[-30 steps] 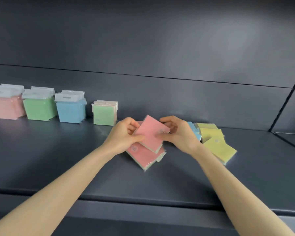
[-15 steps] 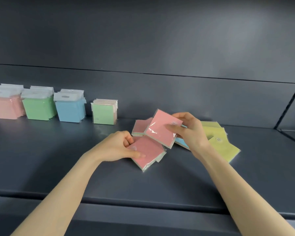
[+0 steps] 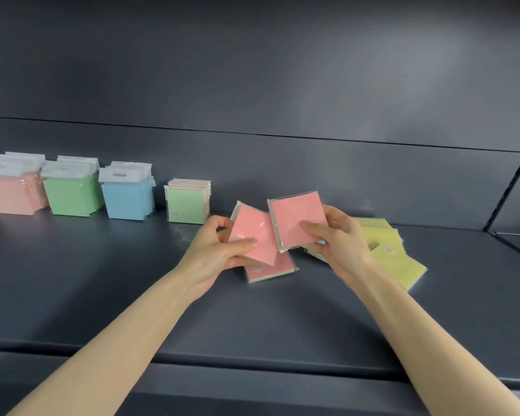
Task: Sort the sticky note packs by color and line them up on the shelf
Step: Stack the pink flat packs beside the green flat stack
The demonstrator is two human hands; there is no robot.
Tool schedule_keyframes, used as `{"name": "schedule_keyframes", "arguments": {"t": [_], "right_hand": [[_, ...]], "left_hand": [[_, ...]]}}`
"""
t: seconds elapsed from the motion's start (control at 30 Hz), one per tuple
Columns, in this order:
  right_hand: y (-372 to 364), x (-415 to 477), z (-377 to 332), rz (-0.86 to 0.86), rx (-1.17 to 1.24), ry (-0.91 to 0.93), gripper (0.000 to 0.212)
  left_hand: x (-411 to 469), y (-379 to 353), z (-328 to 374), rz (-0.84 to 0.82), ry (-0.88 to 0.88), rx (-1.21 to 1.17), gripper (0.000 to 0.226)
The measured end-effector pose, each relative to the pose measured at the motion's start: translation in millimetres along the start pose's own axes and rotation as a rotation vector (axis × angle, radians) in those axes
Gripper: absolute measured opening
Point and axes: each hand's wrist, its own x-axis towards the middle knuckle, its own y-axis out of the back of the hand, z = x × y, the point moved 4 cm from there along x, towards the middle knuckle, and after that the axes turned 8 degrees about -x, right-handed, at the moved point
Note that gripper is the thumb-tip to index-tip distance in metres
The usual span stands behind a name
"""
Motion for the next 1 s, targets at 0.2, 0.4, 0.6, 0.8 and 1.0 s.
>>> {"name": "schedule_keyframes", "arguments": {"t": [0.2, 0.4, 0.6, 0.8, 1.0], "right_hand": [[-1.2, -1.2, 0.3, 0.025, 0.059, 0.003, 0.031], [-9.1, -2.5, 4.7, 0.064, 0.079, -0.006, 0.054], [-20.8, -6.7, 5.9, 0.035, -0.403, 0.096, 0.032], [-20.0, -3.9, 7.1, -0.022, -0.361, 0.057, 0.049], [-19.4, -7.3, 6.8, -0.068, -0.388, 0.060, 0.037]], "left_hand": [[0.9, -3.8, -0.9, -0.080, -0.014, -0.110, 0.043], [-3.0, -11.5, -0.7, -0.159, -0.004, -0.153, 0.047], [-1.6, -9.3, 1.5, -0.097, -0.114, -0.031, 0.037], [-0.7, -4.0, 4.4, -0.019, -0.182, -0.001, 0.028], [-2.0, -8.7, 0.5, -0.113, -0.158, 0.085, 0.023]]}}
